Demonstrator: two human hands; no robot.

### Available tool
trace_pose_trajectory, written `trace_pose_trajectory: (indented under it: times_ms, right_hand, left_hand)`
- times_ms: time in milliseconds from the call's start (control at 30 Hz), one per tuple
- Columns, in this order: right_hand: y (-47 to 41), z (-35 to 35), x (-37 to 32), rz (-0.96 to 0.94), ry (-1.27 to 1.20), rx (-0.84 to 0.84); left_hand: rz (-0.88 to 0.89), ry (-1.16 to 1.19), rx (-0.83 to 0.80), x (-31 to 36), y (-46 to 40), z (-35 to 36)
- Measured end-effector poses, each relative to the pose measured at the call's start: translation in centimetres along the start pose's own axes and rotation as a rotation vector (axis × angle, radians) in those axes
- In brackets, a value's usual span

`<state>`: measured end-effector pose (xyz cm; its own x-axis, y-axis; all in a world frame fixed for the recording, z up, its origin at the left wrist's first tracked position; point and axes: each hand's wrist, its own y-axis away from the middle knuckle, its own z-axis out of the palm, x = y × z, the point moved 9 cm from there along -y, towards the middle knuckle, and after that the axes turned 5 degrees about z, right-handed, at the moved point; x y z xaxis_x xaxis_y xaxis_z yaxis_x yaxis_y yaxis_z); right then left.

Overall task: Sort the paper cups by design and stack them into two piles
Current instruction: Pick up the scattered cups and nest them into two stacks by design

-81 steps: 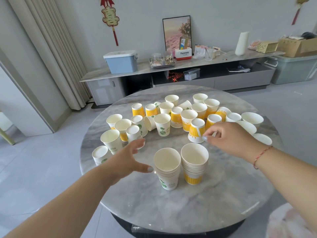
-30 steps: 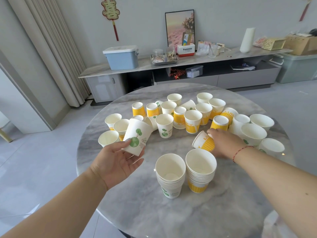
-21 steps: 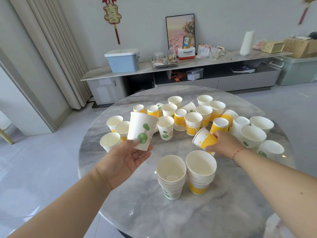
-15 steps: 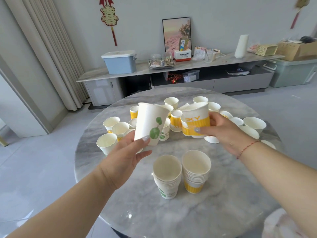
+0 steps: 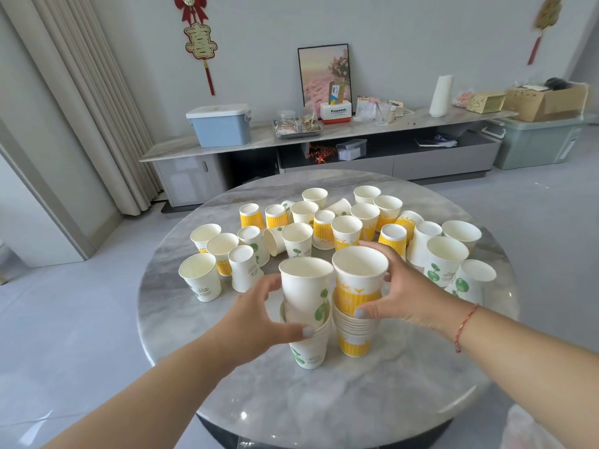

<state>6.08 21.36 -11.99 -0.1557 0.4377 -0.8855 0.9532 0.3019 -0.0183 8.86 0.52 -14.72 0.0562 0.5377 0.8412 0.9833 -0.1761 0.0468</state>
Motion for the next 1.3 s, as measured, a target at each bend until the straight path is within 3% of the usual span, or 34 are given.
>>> trace_pose_trajectory:
  times_ms: [367, 567, 733, 900, 1100, 1300]
  right_hand:
    - [-1.0, 0.1, 1.3, 0.017, 0.059, -0.007]
    - [-4.3, -2.4, 1.9, 0.036, 0.089, 0.161]
    - [-8.3, -2.9, 2.9, 0.041, 0.289, 0.220]
    - [-12.0, -2.8, 4.4, 0.117, 0.440, 0.208]
    - [-14.3, -0.5, 6.3, 0.156, 0.580, 0.066]
    - [-13.9, -0.6, 7.5, 0.235, 0.607, 0.071]
  left_hand:
    - [0.068, -0.009, -0.005, -0.2, -0.6, -0.5]
    - [0.057, -0.107, 0.192, -1.5, -3.2, -3.9]
    - [0.021, -0.467, 0.424, -3.1, -6.2, -8.1]
    - [-0.053, -0.664, 0.347, -5.2, -9.5, -8.7]
    - [0.013, -0.954, 0.241, -5.3, -11.7, -7.3]
    - [0.024, -0.958, 0.140, -5.7, -11.7, -7.1]
